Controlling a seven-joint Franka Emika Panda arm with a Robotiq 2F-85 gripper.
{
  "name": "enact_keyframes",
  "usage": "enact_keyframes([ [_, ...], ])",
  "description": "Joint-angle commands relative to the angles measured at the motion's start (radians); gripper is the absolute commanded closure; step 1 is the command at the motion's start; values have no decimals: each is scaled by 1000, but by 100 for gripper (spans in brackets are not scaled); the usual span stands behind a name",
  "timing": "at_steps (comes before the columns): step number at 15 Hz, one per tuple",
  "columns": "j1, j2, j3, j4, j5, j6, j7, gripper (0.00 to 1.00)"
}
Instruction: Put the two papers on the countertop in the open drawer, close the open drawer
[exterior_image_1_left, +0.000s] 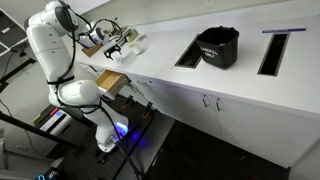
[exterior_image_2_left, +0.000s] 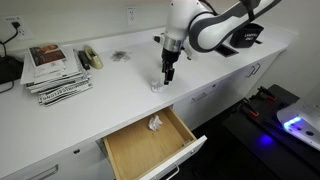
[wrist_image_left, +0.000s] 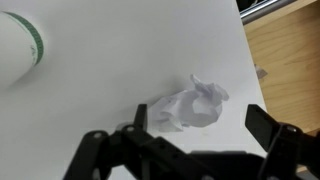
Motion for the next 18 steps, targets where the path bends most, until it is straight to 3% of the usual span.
enact_keyframes([
  [1, -39, 5, 34, -34, 40, 75, -58, 0],
  [2, -43, 12, 36, -34, 44, 82, -63, 0],
  [3, -45, 15, 37, -36, 45, 89, -64, 25],
  [5, -51, 19, 42, -40, 50, 92, -69, 34],
  [13, -75, 40, 70, -42, 88, 134, -100, 96],
  [18, -83, 48, 80, -41, 101, 153, -116, 100],
])
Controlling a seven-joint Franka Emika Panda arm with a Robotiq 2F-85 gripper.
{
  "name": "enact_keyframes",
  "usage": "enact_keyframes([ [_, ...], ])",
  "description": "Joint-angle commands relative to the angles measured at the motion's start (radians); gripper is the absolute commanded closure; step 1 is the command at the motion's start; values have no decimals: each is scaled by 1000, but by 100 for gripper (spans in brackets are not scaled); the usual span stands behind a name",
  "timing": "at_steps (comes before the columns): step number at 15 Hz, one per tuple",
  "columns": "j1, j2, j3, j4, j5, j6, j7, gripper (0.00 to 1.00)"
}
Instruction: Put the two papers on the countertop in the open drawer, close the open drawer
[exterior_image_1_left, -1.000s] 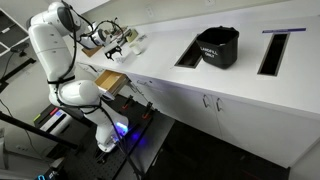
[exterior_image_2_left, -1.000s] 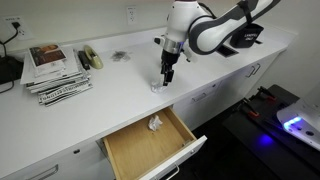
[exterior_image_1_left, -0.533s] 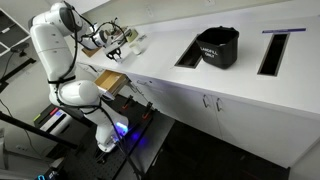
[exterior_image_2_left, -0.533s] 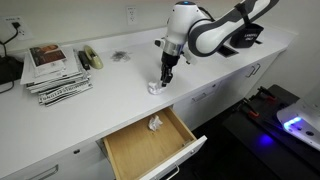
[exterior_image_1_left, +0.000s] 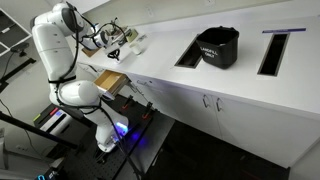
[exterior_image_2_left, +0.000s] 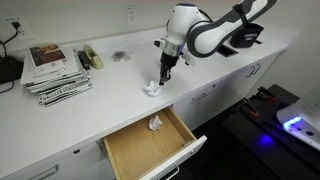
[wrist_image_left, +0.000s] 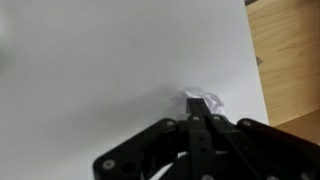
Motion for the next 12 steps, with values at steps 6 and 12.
enact_keyframes([
  [6, -135, -49, 202, -47, 188, -43, -260, 100],
  [12, -127, -43, 263, -24, 248, -189, -351, 100],
])
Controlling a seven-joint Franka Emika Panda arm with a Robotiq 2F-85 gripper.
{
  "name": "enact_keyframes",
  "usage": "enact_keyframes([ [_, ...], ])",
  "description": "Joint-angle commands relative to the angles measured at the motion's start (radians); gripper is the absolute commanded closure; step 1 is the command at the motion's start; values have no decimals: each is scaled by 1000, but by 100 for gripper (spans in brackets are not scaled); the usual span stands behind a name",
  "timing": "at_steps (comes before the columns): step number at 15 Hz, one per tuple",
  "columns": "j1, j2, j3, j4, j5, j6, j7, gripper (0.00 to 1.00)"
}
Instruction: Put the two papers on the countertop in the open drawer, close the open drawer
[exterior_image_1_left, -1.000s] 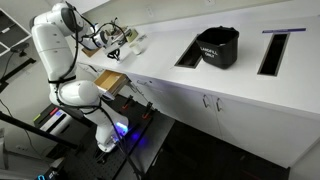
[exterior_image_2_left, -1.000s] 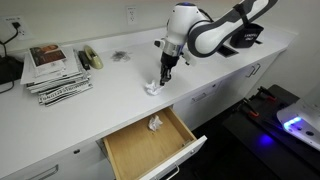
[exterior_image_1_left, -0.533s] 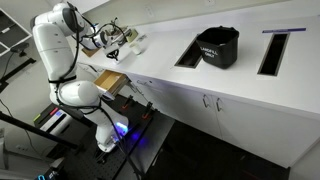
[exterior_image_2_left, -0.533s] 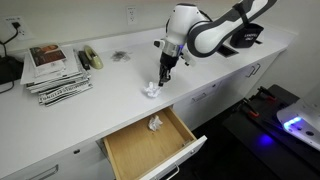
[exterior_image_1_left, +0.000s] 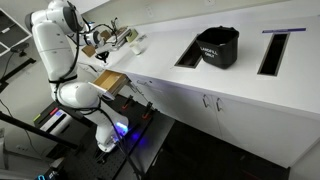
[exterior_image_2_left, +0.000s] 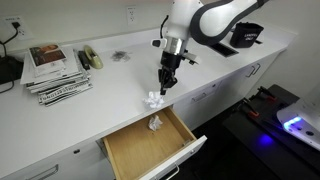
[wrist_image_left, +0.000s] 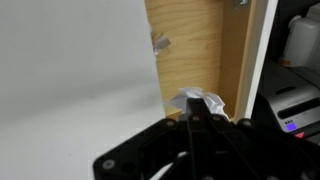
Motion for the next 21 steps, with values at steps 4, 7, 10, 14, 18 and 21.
enact_keyframes([
  [4, 64, 5, -12, -24, -12, -28, -32, 100],
  [7, 102, 27, -23, -29, -29, 2, -22, 100],
  [10, 146, 49, -46, -33, -72, 52, -3, 100],
  [14, 184, 86, -71, -20, -118, 102, 15, 59],
  [18, 192, 105, -74, -12, -133, 109, 12, 29],
  [21, 175, 109, -60, -17, -122, 92, -8, 31],
])
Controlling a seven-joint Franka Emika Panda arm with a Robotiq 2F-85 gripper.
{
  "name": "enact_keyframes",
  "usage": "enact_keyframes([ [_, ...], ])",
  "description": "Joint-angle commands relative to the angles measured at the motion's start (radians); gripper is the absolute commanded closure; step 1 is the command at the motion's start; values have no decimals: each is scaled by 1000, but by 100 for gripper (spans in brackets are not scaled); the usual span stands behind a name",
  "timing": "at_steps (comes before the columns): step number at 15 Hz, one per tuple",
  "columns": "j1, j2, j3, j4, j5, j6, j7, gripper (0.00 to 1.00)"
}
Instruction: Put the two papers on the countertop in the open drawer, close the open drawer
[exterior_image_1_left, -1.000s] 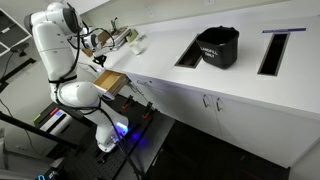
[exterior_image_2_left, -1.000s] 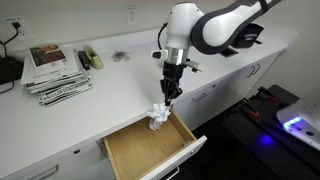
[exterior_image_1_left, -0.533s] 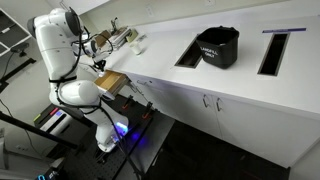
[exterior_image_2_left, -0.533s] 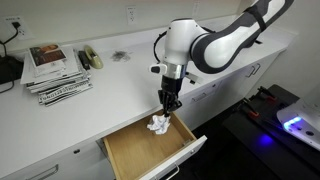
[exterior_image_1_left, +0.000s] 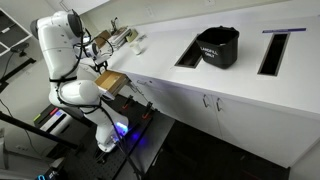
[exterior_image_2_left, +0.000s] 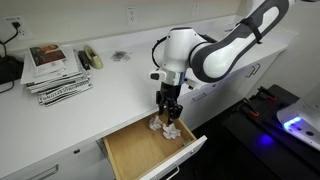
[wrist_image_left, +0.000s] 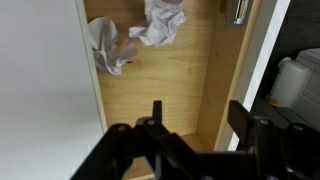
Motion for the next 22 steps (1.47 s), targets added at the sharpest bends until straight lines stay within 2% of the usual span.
enact_keyframes([
  [1, -5, 5, 5, 4, -8, -2, 5, 23],
  [3, -5, 5, 5, 4, -8, -2, 5, 13],
  [6, -4, 5, 5, 5, -8, -2, 5, 13],
  [7, -4, 5, 5, 5, -8, -2, 5, 3],
  [10, 36, 21, 31, 70, -66, -56, -64, 0],
  [15, 121, 57, 111, 202, -83, -280, -159, 0],
  [20, 265, 159, 97, 365, -91, -564, -220, 0],
  [22, 307, 196, 90, 402, -107, -618, -299, 0],
])
